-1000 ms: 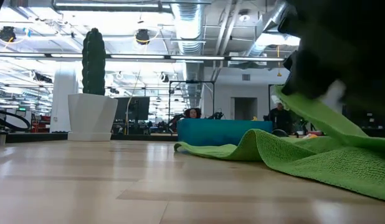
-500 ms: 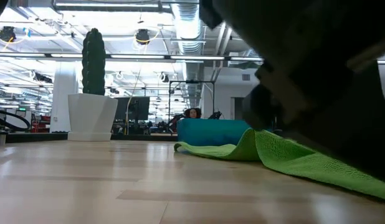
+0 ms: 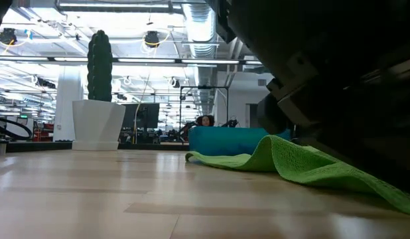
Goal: Fold microfiber towels
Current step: Fold the green microfiber cloth
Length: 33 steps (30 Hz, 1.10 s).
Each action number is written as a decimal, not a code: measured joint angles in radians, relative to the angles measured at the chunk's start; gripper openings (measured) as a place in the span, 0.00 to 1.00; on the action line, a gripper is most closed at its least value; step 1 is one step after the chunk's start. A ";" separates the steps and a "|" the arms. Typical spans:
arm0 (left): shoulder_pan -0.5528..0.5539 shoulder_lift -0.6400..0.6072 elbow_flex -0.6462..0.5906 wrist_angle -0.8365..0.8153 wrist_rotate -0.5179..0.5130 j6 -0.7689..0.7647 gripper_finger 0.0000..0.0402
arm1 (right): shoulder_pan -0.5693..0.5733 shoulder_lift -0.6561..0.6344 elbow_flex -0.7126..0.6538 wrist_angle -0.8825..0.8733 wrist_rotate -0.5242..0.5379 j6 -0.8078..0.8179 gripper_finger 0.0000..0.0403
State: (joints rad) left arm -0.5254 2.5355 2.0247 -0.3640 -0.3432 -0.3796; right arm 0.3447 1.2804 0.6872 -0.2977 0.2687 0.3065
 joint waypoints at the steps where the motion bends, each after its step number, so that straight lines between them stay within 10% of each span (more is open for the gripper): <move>1: 0.005 0.000 0.000 -0.002 0.006 0.001 0.17 | 0.000 0.000 0.000 0.000 0.000 0.002 0.04; 9: 0.039 -0.043 0.032 -0.157 0.030 -0.057 0.01 | 0.000 0.000 0.014 -0.017 -0.003 0.056 0.02; 33: 0.045 -0.600 -0.010 -1.203 -0.526 -0.409 0.00 | -0.292 -0.162 0.334 -0.034 0.155 -0.235 0.02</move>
State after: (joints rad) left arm -0.4800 1.9350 2.0147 -1.5668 -0.8693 -0.7888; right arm 0.0531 1.1181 1.0207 -0.3315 0.4233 0.0718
